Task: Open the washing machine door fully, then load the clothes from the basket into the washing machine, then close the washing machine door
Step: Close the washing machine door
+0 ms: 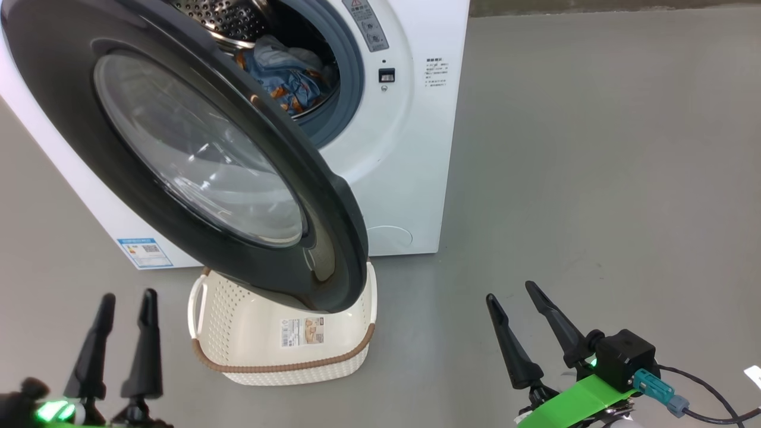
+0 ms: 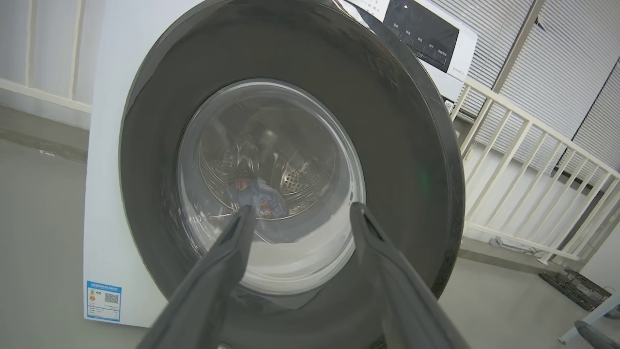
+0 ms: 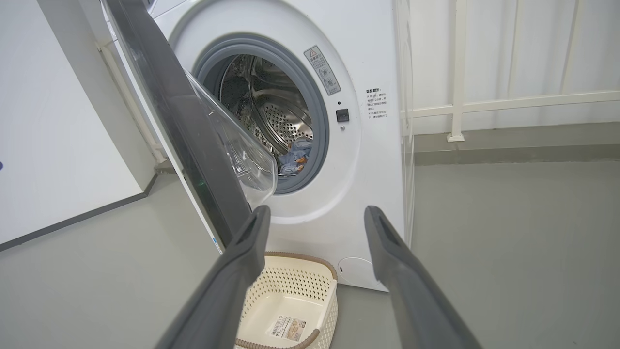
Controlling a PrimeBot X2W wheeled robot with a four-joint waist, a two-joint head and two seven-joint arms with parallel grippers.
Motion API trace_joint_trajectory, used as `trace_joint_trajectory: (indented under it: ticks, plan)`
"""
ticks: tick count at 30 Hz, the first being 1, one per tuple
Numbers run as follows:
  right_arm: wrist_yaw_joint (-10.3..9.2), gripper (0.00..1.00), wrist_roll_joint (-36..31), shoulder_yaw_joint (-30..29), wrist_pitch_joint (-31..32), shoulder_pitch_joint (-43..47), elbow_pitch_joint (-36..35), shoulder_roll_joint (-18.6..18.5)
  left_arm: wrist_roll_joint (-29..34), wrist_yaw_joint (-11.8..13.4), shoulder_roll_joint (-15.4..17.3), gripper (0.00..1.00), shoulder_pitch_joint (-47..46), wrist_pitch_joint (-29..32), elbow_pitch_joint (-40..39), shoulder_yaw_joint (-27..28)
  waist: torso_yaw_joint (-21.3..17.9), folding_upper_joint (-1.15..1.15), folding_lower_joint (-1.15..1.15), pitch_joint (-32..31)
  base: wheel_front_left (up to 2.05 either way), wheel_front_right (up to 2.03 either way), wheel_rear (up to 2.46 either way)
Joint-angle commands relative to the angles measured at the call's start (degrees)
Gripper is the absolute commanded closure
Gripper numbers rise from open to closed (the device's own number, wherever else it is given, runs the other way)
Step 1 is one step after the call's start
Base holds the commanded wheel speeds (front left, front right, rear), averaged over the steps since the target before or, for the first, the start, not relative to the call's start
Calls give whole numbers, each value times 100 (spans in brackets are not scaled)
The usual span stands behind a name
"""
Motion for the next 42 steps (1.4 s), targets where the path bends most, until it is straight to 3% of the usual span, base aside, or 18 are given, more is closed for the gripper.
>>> trace_joint_trajectory:
  ticks: [1,17,42]
  plan:
    - [9,0,-50,129,-28,-7,-159,29,261,-19,124,0,-42,-46,-87,238,3,0,0,4,0,0,0]
    - [9,0,-108,126,-28,-9,-208,29,2173,-19,-185,0,381,-46,231,671,1,0,0,28,0,0,0]
    - [9,0,-118,109,-28,-48,-189,29,2346,-19,-413,0,525,-47,513,820,-40,0,0,44,0,0,0]
